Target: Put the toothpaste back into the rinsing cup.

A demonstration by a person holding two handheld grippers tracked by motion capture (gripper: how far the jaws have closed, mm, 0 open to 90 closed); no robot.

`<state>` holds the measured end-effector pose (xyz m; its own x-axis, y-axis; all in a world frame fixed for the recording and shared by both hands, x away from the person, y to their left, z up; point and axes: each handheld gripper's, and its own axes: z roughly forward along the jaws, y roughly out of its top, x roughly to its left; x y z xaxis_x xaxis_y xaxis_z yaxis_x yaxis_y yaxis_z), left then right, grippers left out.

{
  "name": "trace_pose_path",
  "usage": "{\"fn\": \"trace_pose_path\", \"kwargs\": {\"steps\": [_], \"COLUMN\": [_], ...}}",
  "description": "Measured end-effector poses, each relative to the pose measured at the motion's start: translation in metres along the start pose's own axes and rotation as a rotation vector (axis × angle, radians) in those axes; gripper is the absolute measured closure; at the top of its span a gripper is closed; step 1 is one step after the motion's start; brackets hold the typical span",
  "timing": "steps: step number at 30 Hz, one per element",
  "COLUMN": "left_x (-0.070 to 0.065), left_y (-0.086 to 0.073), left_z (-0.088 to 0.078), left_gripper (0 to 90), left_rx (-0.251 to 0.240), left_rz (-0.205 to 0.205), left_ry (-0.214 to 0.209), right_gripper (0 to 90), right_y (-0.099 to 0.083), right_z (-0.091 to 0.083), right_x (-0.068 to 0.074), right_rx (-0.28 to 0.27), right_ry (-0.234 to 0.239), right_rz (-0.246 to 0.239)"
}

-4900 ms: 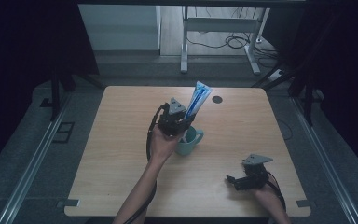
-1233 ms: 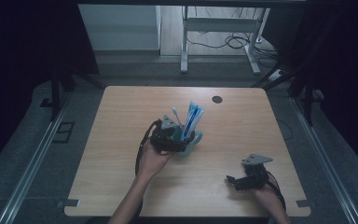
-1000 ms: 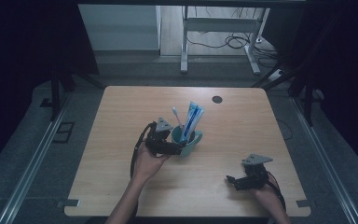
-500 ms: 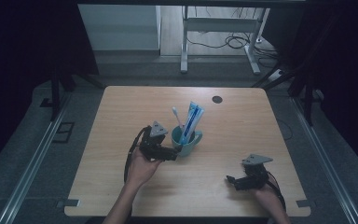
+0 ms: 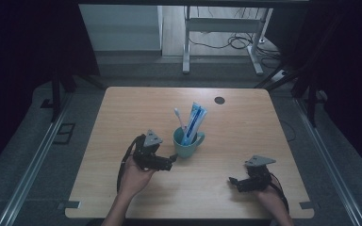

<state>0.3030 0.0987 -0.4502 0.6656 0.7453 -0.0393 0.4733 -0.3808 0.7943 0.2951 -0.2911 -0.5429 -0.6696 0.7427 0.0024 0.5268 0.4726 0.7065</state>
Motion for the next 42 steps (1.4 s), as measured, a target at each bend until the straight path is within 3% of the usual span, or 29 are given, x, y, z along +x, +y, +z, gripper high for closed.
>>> {"fn": "trace_pose_path", "kwargs": {"steps": [21, 42], "left_x": [0.003, 0.008], "left_y": [-0.037, -0.083], "left_z": [-0.019, -0.022], "left_gripper": [3.3, 3.3], "left_rx": [0.019, 0.026], "left_rz": [-0.002, -0.056], "left_ry": [0.032, 0.029], "right_gripper": [2.6, 2.6], "right_y": [0.0, 0.0], "right_z": [0.0, 0.0], "right_x": [0.0, 0.0], "right_rx": [-0.001, -0.001], "right_ry": [-0.002, -0.002], "right_rz": [-0.002, -0.002]}}
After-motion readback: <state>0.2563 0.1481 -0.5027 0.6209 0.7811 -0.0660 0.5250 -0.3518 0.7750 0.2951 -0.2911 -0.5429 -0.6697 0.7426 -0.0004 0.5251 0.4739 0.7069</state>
